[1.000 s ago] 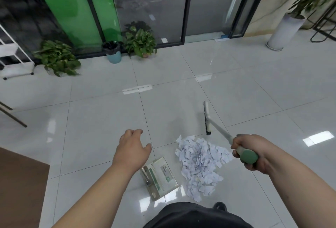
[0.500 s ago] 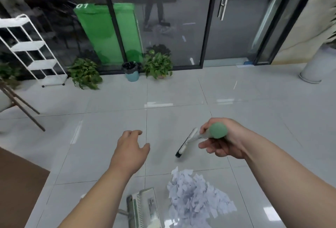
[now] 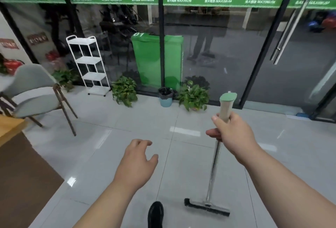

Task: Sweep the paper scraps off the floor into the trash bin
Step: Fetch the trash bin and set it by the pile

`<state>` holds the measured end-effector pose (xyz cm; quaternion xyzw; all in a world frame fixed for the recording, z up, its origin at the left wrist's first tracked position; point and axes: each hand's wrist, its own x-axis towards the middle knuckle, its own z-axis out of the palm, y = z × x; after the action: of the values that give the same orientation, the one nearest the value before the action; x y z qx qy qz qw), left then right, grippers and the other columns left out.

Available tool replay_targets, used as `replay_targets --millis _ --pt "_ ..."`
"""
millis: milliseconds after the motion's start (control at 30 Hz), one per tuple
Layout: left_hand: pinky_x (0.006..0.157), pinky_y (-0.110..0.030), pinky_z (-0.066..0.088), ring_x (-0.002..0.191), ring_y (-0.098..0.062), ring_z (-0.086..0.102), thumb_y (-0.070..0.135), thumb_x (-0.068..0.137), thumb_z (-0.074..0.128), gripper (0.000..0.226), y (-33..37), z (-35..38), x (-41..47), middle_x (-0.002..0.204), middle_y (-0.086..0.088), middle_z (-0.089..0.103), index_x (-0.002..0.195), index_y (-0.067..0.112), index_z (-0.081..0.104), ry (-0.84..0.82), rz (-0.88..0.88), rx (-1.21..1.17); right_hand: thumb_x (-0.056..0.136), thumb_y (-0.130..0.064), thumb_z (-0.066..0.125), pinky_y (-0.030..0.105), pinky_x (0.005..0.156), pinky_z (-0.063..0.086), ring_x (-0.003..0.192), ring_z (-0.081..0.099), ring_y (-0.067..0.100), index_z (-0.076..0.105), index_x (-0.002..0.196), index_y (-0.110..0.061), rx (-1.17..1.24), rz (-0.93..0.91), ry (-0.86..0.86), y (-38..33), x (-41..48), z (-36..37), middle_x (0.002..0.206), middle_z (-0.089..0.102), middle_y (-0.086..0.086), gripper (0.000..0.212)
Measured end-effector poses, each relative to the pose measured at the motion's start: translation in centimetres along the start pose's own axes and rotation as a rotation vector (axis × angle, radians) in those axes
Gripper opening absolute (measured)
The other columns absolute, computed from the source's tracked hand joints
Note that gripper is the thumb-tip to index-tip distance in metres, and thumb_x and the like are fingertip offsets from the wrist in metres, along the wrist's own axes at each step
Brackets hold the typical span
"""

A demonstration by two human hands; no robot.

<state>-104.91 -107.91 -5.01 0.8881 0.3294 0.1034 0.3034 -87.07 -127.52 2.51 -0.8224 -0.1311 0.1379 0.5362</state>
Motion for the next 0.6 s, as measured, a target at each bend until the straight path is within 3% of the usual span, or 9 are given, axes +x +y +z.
replay_targets --millis 67,167,267,333,467,600 --pt "0.085 -0.023 0.042 0.116 -0.010 0.056 0.042 0.098 0.057 0.047 -0.7 0.4 4.2 0.141 0.018 0.039 0.143 0.029 0.050 0.001 -0.006 -0.012 0.096 -0.047 0.055 0.036 0.069 0.056 0.064 0.070 0.008 0.054 0.101 -0.031 -0.241 -0.036 0.027 -1.5 4.2 1.6 0.064 0.074 -0.004 0.016" --pt "0.089 -0.022 0.043 0.120 -0.008 0.052 0.042 0.098 0.058 0.047 -1.9 0.7 12.4 0.139 0.018 0.040 0.143 0.029 0.051 -0.007 0.015 -0.020 0.093 -0.048 0.056 0.029 0.053 0.040 0.063 0.060 0.016 0.056 0.083 -0.027 -0.611 -0.129 0.115 -3.2 11.6 5.1 0.072 0.066 -0.003 0.024" --pt "0.100 -0.026 0.044 0.129 -0.008 0.044 0.041 0.098 0.057 0.046 -3.1 0.3 22.6 0.141 0.016 0.041 0.142 0.029 0.052 -0.067 0.023 0.000 0.088 -0.029 0.057 0.030 0.053 0.032 0.069 0.054 0.026 0.044 0.071 -0.023 -0.515 -0.179 0.200 -5.2 20.9 9.6 0.088 0.055 0.004 0.022" --pt "0.102 -0.027 0.044 0.131 -0.007 0.044 0.042 0.099 0.056 0.045 -3.6 -0.8 28.6 0.142 0.015 0.041 0.142 0.030 0.052 -0.118 0.023 0.020 0.087 -0.020 0.056 0.031 0.052 0.039 0.067 0.061 0.024 0.046 0.078 -0.024 -0.366 -0.130 0.137 -6.8 26.4 12.7 0.083 0.064 0.007 0.015" --pt "0.098 -0.024 0.044 0.124 -0.005 0.048 0.044 0.101 0.054 0.043 -3.7 -2.4 39.7 0.140 0.018 0.042 0.142 0.032 0.051 -0.145 0.056 0.057 0.088 -0.015 0.052 0.027 0.047 0.039 0.053 0.056 0.019 0.047 0.083 -0.021 -0.316 -0.105 0.090 -10.0 36.5 16.9 0.075 0.066 0.014 0.009" --pt "0.099 -0.021 0.042 0.124 -0.003 0.048 0.043 0.101 0.054 0.041 -3.4 -2.6 48.0 0.137 0.017 0.049 0.140 0.031 0.053 -0.155 0.084 0.038 0.090 -0.020 0.055 0.026 0.046 0.041 0.051 0.054 0.020 0.049 0.080 -0.019 -0.287 -0.104 0.080 -11.6 44.8 20.0 0.067 0.059 0.009 0.012"
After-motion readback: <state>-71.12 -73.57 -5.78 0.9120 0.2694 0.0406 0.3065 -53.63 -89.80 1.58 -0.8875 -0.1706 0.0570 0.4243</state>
